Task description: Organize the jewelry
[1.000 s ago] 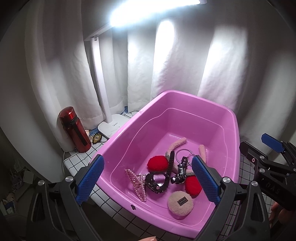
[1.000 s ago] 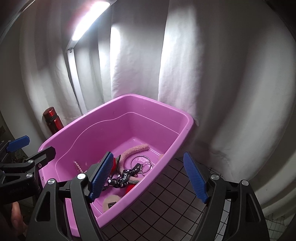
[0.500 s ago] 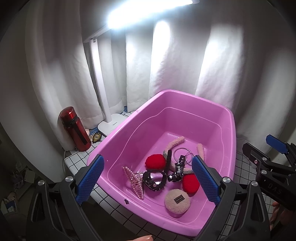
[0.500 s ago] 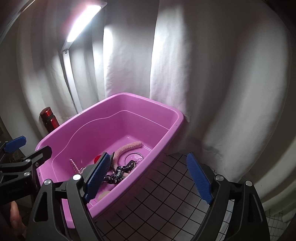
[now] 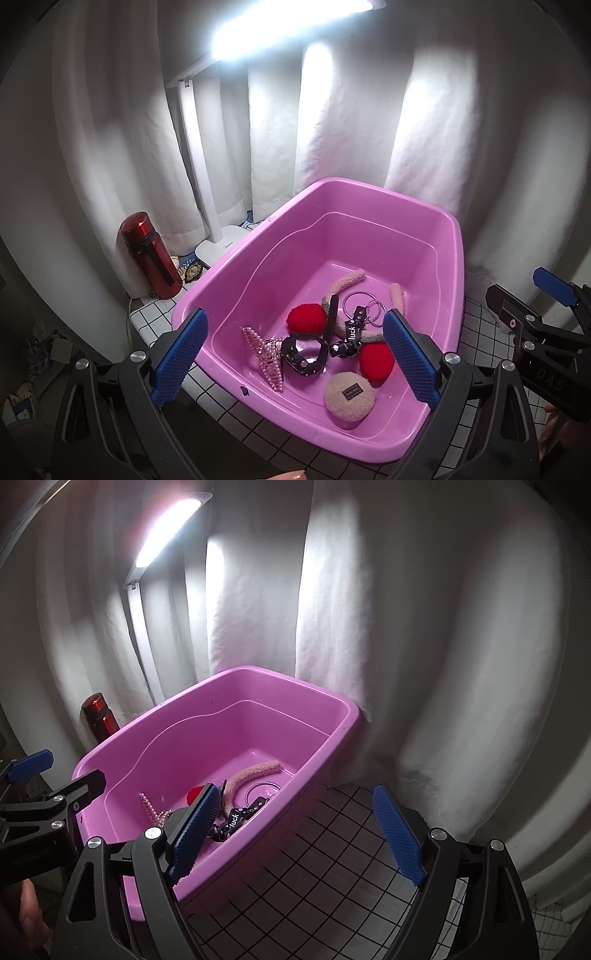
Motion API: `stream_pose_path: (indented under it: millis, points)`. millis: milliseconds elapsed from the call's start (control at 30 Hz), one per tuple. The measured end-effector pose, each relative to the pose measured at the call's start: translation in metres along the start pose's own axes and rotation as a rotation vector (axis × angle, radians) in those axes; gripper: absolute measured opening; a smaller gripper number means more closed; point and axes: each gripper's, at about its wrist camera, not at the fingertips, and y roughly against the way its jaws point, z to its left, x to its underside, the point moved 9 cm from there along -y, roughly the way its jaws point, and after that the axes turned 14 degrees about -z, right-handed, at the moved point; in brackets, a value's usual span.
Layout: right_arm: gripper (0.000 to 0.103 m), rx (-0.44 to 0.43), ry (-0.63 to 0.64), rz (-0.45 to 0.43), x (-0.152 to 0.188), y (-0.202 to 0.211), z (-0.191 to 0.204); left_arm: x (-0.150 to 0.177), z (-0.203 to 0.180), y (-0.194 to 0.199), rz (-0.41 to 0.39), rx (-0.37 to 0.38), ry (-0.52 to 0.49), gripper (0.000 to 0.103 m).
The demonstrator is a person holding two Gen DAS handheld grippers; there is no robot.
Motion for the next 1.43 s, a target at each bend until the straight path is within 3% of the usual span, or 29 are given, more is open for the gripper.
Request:
stream_pose_path:
  millis: [1433]
  points:
    - [0.081,-0.016,0.022,0.002,-0.0011,0.0092,0.0047,-0.0003,0.0015,0.0057,0.001,-0.007,0.004,0.094]
